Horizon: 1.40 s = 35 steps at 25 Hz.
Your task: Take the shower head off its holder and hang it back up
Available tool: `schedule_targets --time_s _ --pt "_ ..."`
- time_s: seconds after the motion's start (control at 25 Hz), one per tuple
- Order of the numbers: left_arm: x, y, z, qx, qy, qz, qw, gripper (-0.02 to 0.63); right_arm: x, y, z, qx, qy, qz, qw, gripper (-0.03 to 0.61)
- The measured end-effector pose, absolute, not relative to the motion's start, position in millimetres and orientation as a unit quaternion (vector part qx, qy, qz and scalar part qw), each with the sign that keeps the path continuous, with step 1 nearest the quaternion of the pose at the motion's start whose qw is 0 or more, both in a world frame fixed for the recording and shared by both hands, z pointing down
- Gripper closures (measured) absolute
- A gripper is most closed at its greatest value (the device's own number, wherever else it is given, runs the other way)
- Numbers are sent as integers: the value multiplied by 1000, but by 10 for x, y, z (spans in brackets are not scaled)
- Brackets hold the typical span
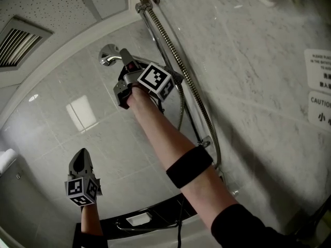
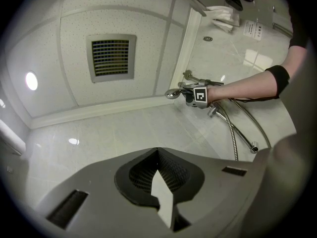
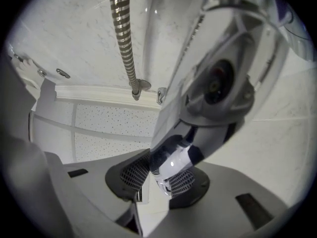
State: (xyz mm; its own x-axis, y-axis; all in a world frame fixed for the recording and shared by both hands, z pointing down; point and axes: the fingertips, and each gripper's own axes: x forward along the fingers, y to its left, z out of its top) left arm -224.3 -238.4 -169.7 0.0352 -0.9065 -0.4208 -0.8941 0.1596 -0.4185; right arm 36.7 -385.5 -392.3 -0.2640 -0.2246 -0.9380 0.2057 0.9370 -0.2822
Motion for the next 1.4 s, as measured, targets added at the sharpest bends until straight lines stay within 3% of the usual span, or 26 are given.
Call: schedule_targets --time_s 0.36,0.52,0.88,1.4 --pt "-2375 -2183 -1670 -641 702 -12 310 614 646 -3822 -3957 67 701 -242 668 465" --pt "-2405 -2148 -1627 -642 704 -8 305 614 659 -3924 -3882 43 704 -257 661 460" --pt "-2196 -2255 -1569 -655 694 -3 299 614 832 -4071 -3617 -33 715 -251 651 370" --pt "-1916 -2296 -1438 -676 678 11 289 614 511 -3884 -3038 -47 779 -251 573 357"
